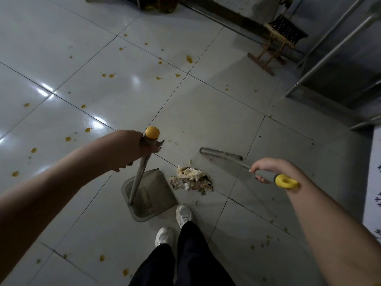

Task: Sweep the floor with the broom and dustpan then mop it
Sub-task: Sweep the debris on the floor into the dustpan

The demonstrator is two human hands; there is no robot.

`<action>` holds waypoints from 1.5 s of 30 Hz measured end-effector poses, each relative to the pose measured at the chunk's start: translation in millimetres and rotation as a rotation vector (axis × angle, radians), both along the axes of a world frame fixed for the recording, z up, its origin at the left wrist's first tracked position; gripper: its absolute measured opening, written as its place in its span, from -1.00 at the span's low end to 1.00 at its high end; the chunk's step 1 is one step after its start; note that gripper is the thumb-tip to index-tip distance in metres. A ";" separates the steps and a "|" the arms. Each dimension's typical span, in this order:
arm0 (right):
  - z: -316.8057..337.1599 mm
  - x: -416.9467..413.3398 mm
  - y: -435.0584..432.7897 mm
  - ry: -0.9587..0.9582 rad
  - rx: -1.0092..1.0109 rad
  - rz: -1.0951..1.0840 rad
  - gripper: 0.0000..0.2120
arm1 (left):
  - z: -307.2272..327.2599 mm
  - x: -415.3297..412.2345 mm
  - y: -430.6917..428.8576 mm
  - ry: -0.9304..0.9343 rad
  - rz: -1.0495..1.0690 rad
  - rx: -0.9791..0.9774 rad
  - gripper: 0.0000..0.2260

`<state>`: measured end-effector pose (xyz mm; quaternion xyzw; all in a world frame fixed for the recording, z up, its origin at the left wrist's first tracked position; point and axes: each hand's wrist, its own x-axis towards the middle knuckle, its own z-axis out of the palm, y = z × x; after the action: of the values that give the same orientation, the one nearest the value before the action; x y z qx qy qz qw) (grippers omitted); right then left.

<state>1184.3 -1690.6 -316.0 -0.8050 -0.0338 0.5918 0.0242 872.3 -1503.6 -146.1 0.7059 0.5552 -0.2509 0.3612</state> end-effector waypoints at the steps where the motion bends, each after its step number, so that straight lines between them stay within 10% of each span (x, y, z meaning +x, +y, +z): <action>1: -5.3 -7.2 1.3 -0.020 0.027 0.031 -0.91 | 1.0 -0.7 -1.4 0.008 0.000 -0.005 -0.65; 45: -80.8 -168.9 -113.3 0.119 0.271 -0.826 -0.75 | -34.5 -69.5 -51.8 -0.065 -0.150 0.205 -0.64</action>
<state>1015.3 -1803.8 -396.8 -0.7050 0.2152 0.5680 0.3661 802.8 -1555.4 -180.5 0.7865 0.5116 -0.1961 0.2851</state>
